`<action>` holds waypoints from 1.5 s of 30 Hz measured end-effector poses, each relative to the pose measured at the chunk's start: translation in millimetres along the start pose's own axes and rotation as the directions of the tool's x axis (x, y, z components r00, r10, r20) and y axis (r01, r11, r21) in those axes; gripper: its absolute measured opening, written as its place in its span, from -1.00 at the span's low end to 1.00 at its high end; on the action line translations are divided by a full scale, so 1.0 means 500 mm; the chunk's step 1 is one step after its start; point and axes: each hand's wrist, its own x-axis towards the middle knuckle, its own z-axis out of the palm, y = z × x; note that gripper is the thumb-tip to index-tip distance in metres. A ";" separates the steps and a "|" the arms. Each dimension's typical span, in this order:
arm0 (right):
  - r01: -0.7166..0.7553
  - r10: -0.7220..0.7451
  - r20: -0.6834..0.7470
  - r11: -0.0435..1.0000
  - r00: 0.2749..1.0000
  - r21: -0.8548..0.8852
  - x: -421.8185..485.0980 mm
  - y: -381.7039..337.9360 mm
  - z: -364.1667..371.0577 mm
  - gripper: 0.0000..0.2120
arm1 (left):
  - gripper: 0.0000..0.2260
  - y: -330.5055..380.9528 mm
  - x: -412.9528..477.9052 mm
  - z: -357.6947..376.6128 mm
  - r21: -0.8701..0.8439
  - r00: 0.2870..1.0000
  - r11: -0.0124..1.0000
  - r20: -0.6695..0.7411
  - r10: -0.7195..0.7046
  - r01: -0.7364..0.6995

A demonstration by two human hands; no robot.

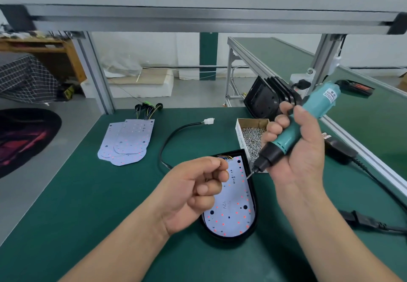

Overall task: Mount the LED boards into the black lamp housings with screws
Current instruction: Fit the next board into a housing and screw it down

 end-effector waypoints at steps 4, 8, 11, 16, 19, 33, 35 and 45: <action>0.019 -0.020 0.023 0.999 1.000 0.028 -0.009 -0.008 -0.011 -0.91 | -0.90 -0.007 -0.006 0.008 0.110 0.999 0.993 0.042 0.031 -0.036; 0.056 -0.064 0.071 0.993 0.995 0.104 -0.017 -0.026 -0.003 -0.92 | -0.87 -0.017 -0.010 0.017 0.340 0.996 0.936 0.063 0.069 -0.086; 0.042 -0.056 0.097 0.990 0.994 0.132 -0.024 -0.030 0.000 -0.94 | -0.93 -0.025 -0.011 0.024 0.421 0.993 0.899 0.057 0.108 -0.122; 0.027 -0.039 0.117 0.994 0.992 0.105 -0.034 -0.024 0.009 -0.98 | -0.89 -0.031 -0.007 0.016 0.419 0.990 0.897 0.054 0.128 -0.138; 0.024 -0.040 0.149 0.994 0.988 0.107 -0.039 -0.020 0.008 -0.98 | -0.89 -0.033 -0.005 0.015 0.419 0.990 0.897 0.050 0.134 -0.143; 0.040 -0.054 0.148 0.995 0.987 0.096 -0.038 -0.018 0.006 -0.94 | -0.92 -0.044 0.000 0.012 0.438 0.991 0.888 0.063 0.122 -0.137; 0.043 -0.056 0.156 0.995 0.986 0.091 -0.038 -0.017 0.006 -0.94 | -0.91 -0.044 -0.001 0.011 0.437 0.991 0.889 0.063 0.122 -0.137; 0.058 -0.067 0.211 0.997 0.975 0.052 -0.040 -0.015 0.004 -0.95 | -0.89 -0.049 -0.001 0.018 0.405 0.991 0.905 0.027 0.134 -0.133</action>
